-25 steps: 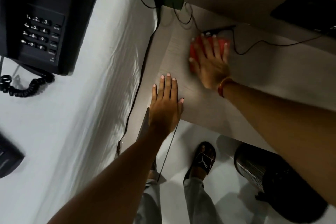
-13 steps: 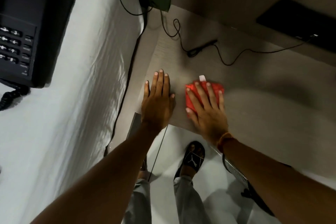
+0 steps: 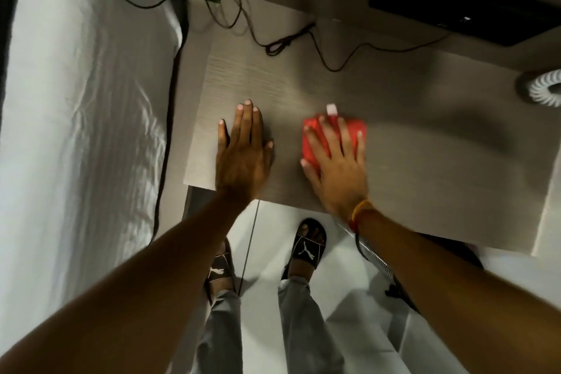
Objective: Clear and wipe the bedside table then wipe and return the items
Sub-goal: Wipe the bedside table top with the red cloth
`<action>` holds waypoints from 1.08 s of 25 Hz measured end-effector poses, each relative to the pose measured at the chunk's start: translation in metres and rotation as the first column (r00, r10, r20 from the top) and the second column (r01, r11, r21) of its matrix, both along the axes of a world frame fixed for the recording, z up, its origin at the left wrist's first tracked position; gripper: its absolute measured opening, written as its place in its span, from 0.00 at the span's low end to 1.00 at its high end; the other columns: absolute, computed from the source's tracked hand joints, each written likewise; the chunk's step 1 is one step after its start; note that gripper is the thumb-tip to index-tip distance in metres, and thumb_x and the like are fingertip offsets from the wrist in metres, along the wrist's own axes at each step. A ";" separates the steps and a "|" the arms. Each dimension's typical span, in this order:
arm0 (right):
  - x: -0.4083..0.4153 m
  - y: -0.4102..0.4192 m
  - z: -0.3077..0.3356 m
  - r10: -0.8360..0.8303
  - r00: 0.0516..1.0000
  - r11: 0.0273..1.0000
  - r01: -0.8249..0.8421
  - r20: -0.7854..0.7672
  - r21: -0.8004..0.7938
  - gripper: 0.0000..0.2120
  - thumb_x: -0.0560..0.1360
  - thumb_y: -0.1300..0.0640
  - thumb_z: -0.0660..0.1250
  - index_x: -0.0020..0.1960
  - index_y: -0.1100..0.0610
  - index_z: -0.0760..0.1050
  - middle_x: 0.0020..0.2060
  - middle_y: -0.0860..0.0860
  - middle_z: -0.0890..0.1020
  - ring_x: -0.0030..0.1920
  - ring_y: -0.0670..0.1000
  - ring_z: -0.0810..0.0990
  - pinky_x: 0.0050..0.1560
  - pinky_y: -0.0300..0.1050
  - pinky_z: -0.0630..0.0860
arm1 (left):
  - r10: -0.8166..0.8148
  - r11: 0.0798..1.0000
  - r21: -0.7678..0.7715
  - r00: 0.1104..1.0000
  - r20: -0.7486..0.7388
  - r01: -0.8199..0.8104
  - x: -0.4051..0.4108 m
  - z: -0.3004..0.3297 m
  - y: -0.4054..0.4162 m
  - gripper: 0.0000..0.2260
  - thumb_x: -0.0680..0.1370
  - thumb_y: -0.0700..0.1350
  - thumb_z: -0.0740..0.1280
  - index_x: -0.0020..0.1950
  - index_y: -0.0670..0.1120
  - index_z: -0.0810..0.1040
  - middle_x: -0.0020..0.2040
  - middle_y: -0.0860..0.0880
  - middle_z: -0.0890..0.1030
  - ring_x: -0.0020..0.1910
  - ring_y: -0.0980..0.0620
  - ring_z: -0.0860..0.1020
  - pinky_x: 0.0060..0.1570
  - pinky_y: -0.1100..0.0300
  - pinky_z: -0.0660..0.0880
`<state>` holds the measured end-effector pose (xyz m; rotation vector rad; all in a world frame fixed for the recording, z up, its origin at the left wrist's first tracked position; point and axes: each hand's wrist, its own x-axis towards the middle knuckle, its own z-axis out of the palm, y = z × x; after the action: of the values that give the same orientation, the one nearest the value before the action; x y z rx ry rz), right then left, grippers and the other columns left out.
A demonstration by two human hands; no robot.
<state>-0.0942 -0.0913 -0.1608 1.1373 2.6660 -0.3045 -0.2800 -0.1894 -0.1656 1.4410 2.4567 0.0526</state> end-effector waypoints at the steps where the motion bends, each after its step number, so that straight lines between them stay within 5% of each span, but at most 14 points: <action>1: 0.021 -0.014 0.004 0.042 0.999 0.999 -0.041 0.013 -0.016 0.32 0.83 0.37 0.51 0.83 0.47 0.49 0.83 0.52 0.52 0.82 0.59 0.47 0.78 0.69 0.49 | -0.025 1.000 -0.004 1.000 -0.005 0.025 0.003 0.001 0.005 0.30 0.85 0.55 0.53 0.81 0.38 0.56 0.82 0.39 0.57 0.82 0.42 0.56 0.78 0.39 0.57; 4: 0.054 0.006 0.006 0.163 0.985 0.986 -0.164 0.049 0.018 0.32 0.82 0.38 0.52 0.82 0.46 0.50 0.83 0.53 0.53 0.82 0.59 0.49 0.77 0.68 0.52 | -0.146 0.989 0.003 0.989 0.008 0.146 0.020 0.002 0.021 0.30 0.85 0.55 0.53 0.82 0.39 0.56 0.83 0.40 0.57 0.82 0.42 0.56 0.78 0.37 0.57; 7: 0.038 0.076 0.001 -0.039 0.999 0.998 0.037 0.026 0.055 0.32 0.82 0.38 0.49 0.83 0.47 0.49 0.83 0.53 0.52 0.82 0.59 0.49 0.78 0.69 0.48 | -0.245 0.969 -0.006 0.969 0.021 0.245 0.037 0.000 0.027 0.30 0.85 0.56 0.53 0.82 0.40 0.55 0.83 0.41 0.56 0.83 0.42 0.54 0.78 0.36 0.56; 11: 0.007 0.153 -0.003 -0.222 0.975 0.974 0.223 -0.025 0.045 0.31 0.82 0.38 0.47 0.82 0.47 0.50 0.82 0.54 0.54 0.82 0.61 0.48 0.78 0.69 0.45 | -0.187 0.982 -0.032 0.982 0.018 0.187 0.048 0.002 0.030 0.32 0.85 0.57 0.54 0.82 0.40 0.53 0.83 0.41 0.54 0.83 0.42 0.52 0.79 0.37 0.55; 19: 0.139 0.031 0.008 -0.052 0.998 0.998 0.053 0.035 -0.022 0.33 0.81 0.37 0.54 0.82 0.46 0.50 0.83 0.52 0.52 0.82 0.58 0.47 0.78 0.69 0.50 | -0.224 0.972 -0.057 0.973 0.045 0.227 0.077 0.016 0.054 0.32 0.84 0.59 0.54 0.83 0.41 0.53 0.83 0.41 0.57 0.82 0.42 0.55 0.78 0.36 0.57; 24: 0.113 0.135 -0.002 -0.366 0.931 0.931 0.366 -0.002 0.002 0.33 0.81 0.37 0.51 0.82 0.46 0.50 0.82 0.53 0.53 0.82 0.62 0.49 0.78 0.70 0.45 | -0.326 0.944 -0.049 0.945 0.014 0.327 0.113 0.021 0.074 0.32 0.85 0.59 0.52 0.83 0.41 0.54 0.83 0.42 0.57 0.82 0.43 0.56 0.78 0.38 0.58; 27: 0.108 0.186 -0.005 -0.376 0.926 0.926 0.376 -0.006 -0.010 0.33 0.81 0.37 0.50 0.83 0.46 0.48 0.83 0.52 0.50 0.82 0.61 0.46 0.78 0.70 0.43 | -0.413 0.910 -0.052 0.910 -0.038 0.410 0.127 0.021 0.077 0.32 0.85 0.60 0.51 0.82 0.41 0.55 0.83 0.42 0.57 0.82 0.44 0.56 0.78 0.39 0.57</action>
<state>0.0143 0.0945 -0.1659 1.6476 2.4323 -0.3834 -0.1526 -0.1123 -0.1449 1.9276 2.1192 -0.1254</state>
